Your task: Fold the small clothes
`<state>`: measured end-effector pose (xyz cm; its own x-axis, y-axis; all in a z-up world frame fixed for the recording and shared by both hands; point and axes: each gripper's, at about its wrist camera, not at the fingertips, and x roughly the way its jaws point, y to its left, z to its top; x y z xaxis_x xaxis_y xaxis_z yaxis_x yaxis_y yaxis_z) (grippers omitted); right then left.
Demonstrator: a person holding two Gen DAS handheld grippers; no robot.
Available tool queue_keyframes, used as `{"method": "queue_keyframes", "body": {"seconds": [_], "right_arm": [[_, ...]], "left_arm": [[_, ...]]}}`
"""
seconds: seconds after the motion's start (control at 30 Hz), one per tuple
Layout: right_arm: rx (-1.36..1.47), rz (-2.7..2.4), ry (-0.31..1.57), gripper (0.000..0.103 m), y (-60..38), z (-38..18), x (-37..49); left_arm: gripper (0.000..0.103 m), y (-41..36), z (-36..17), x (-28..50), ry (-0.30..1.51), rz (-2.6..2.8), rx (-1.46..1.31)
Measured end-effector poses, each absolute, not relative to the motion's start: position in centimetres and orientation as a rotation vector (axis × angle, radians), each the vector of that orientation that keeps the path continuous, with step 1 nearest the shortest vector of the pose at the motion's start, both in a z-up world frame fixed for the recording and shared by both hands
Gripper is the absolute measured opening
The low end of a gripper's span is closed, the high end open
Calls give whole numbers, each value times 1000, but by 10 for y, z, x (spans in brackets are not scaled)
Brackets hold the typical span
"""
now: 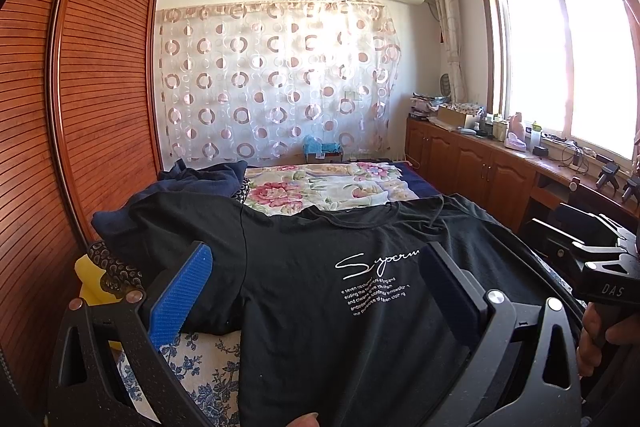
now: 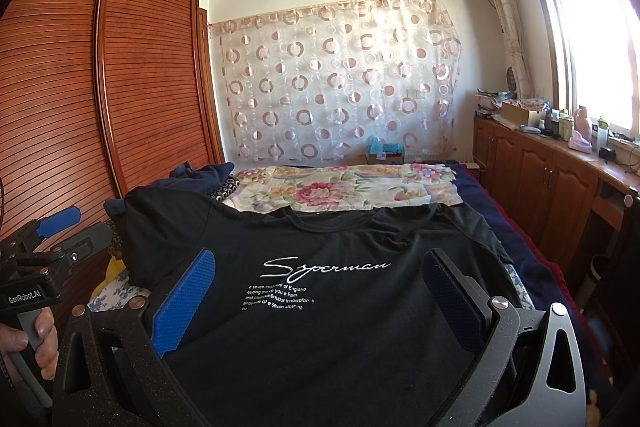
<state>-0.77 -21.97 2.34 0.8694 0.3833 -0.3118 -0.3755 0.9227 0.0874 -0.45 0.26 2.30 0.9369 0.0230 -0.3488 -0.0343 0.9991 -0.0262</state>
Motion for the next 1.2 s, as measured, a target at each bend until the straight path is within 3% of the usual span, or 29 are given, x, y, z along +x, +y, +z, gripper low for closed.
{"method": "queue_keyframes", "body": {"seconds": [0.7, 1.2], "right_arm": [[39, 414, 340, 103, -217, 19, 1], [-93, 414, 346, 103, -172, -4, 43]], "left_arm": [[103, 10, 18, 2, 334, 49, -52], [103, 75, -29, 47, 419, 151, -72]]}}
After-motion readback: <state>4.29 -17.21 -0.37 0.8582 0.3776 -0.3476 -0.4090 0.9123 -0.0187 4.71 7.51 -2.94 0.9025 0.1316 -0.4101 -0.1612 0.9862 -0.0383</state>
